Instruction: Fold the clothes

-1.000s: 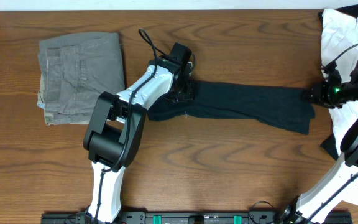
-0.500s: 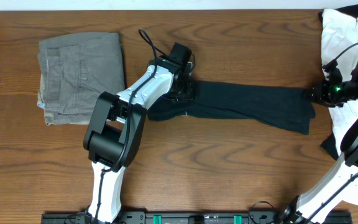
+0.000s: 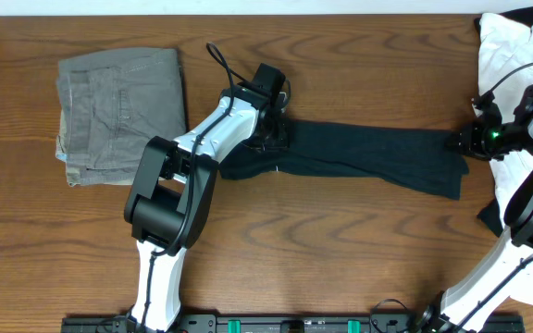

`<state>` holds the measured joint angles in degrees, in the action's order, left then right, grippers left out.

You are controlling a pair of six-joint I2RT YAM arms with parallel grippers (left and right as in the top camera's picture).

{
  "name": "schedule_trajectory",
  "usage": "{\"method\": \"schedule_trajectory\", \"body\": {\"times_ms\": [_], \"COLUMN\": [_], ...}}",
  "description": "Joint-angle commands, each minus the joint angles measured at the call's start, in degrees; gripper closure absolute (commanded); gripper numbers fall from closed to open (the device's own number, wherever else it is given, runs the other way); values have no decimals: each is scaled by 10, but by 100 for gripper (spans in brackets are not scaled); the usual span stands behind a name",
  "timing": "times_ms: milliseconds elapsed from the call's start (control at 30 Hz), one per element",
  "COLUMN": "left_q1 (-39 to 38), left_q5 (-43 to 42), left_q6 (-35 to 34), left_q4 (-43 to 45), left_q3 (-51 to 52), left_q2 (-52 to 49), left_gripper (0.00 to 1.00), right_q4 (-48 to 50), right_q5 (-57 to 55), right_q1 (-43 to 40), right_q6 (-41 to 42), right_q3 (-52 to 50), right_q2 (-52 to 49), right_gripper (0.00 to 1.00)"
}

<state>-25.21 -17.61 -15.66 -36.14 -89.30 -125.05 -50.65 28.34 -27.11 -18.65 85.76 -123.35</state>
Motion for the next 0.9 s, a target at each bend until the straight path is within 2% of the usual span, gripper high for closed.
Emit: {"method": "schedule_trajectory", "body": {"times_ms": [0, 333, 400, 500, 867], "left_q1": [7, 7, 7, 7, 7], "left_q5": [55, 55, 55, 55, 55], "left_q6": [1, 1, 1, 1, 1], "left_q4": [-10, -13, -13, -13, -13], "left_q3": [10, 10, 10, 10, 10], "left_q2": [-23, -23, -23, -23, -23], "left_gripper": [91, 91, 91, 91, 91], "right_q4": [1, 3, -3, -21, -36], "right_q5": [10, 10, 10, 10, 10], "right_q1": [9, 8, 8, 8, 9], "right_q6": [0, 35, 49, 54, 54], "right_q3": [-3, 14, 24, 39, 45], "right_q2": [-7, -7, -7, -7, -7], "right_gripper": [77, 92, 93, 86, 87]}}
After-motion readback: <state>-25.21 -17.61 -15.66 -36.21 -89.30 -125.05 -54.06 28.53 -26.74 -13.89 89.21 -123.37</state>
